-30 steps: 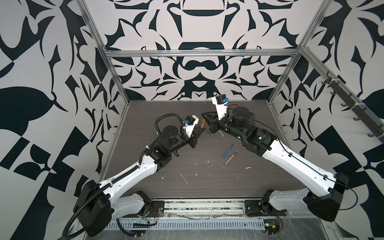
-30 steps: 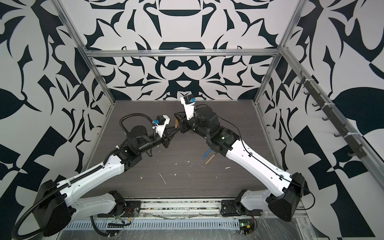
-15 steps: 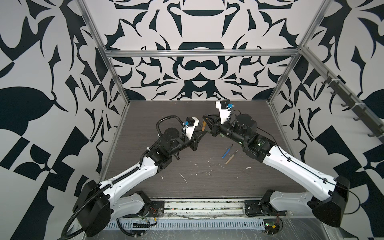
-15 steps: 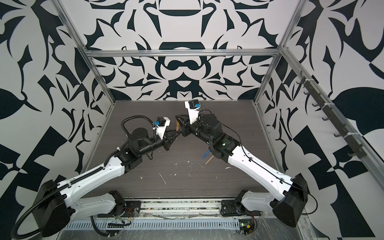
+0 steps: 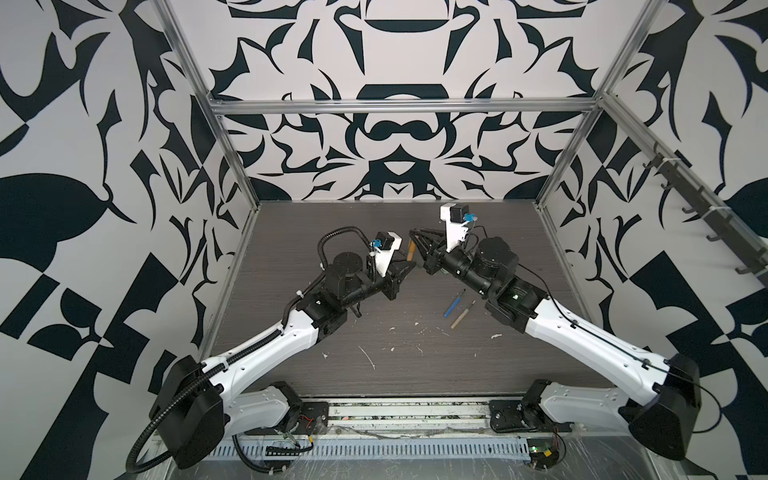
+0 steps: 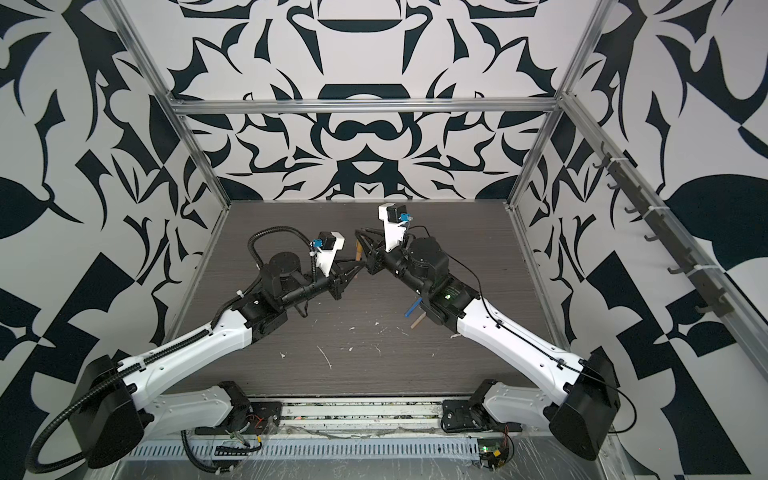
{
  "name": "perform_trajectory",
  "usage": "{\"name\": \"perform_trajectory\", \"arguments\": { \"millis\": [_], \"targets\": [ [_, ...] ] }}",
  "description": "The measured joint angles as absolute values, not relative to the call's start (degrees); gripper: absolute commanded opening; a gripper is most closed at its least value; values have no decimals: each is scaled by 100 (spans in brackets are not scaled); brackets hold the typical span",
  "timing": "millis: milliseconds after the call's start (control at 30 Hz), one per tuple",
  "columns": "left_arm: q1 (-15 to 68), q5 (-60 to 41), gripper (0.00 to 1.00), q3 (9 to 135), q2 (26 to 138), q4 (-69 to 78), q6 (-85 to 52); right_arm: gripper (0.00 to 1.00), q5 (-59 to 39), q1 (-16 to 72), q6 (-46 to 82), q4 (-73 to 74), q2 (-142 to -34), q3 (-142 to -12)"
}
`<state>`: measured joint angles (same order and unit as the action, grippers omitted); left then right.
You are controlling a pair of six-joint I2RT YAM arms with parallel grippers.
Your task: Insert the pens into the pen caps
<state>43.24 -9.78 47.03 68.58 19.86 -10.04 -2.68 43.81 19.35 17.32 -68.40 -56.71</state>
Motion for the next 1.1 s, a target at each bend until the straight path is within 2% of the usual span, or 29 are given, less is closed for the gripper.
{"name": "perform_trajectory", "arguments": {
  "millis": [600, 1100],
  "targets": [
    [4171, -1330, 0, 4921, 7376, 1758, -1081, 0, 21, 4272, 2174, 3024, -6997, -4665],
    [3953, -1592, 0, 5004, 7577, 1404, -1354, 0, 139, 4298, 2171, 3697, -7531, -4421]
  ]
}}
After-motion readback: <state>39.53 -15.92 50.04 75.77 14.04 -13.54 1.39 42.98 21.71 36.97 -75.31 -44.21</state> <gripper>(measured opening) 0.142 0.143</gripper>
